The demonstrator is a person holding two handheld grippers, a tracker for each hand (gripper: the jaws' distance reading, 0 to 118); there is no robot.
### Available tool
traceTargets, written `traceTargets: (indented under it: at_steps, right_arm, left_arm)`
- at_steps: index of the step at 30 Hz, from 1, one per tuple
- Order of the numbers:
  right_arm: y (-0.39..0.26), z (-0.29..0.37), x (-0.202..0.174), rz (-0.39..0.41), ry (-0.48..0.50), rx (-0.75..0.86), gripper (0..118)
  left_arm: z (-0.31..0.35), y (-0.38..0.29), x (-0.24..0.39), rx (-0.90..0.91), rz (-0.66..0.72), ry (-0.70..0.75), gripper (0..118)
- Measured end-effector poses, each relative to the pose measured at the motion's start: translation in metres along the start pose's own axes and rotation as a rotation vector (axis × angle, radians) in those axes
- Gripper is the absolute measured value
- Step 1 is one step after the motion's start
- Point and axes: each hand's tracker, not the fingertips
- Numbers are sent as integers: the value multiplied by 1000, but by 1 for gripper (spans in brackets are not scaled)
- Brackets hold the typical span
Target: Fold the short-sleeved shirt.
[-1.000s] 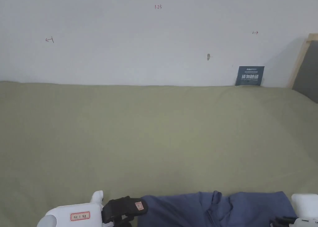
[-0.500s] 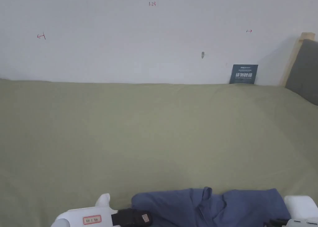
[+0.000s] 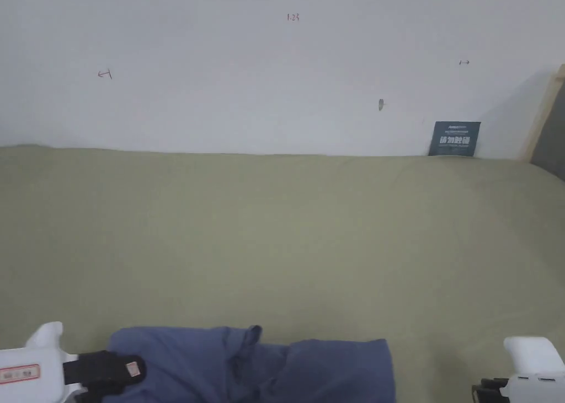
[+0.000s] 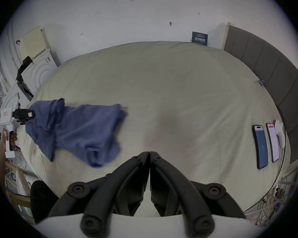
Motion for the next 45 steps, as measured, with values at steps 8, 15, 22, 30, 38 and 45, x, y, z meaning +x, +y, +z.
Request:
traceTargets:
  at_steps: [8,15,22,30,38,45]
  right_arm:
    - [-4,-10,-13,15,25,-28,6]
    - [-4,-6,-1,-2,28,-15,6]
    - [-9,-3,17,-21,19,-11,6]
    - [-13,-8,23,-37,11,-27,6]
    - [-11,-6,24,-37,5,-22,6]
    - [-12,-5,16,-37,23,-10,6]
  left_arm:
    - [17,0,82,-6,-123,86,8]
    - [-60,-10,160,-96,-139,-70,8]
    - [-154,-41,186,-235,-168,-126,22]
    - [-196,-71,174,-347,-122,-275,79]
    - [-182,-75,146,-210,-85,-265,34]
    - [-223,-102,125,-386,-82,-215,0]
